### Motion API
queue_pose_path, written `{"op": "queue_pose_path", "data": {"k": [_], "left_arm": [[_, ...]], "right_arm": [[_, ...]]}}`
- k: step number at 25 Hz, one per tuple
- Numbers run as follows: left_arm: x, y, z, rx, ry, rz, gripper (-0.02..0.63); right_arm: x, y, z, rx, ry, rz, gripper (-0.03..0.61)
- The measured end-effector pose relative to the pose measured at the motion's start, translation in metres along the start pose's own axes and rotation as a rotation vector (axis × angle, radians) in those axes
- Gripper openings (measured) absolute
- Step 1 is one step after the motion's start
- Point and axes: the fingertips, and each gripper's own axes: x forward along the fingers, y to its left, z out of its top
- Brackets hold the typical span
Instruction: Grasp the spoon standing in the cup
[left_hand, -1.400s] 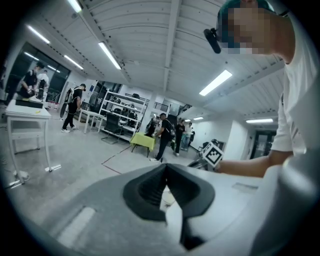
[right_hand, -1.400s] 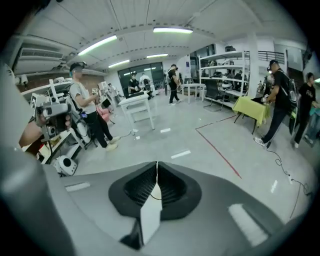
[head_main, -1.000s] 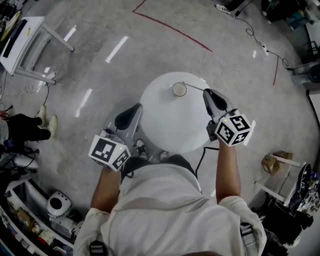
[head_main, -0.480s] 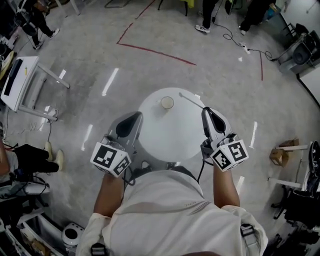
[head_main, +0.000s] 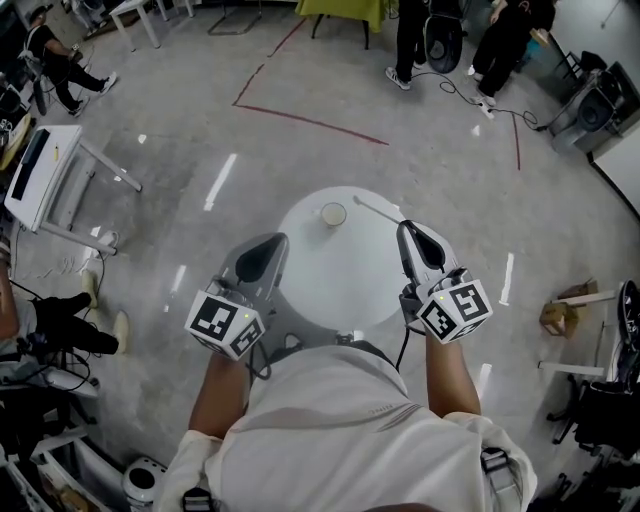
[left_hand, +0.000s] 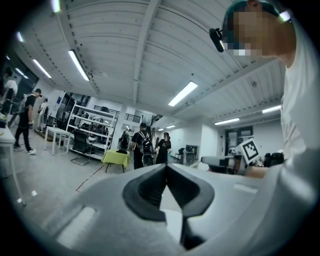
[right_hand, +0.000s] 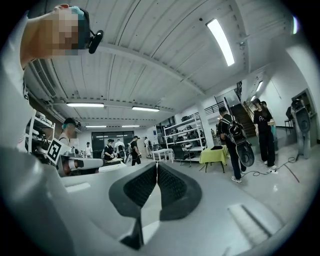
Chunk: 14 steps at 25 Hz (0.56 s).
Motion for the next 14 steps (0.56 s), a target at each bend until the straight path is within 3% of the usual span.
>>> {"op": "queue_pose_path", "data": {"k": [14], "left_arm": [[-0.019, -0.005, 0.002, 0.000, -0.011, 0.018, 0.002]], "right_arm": [[0.006, 0.024, 0.001, -0.012, 0.021, 0.060, 0.011]]}}
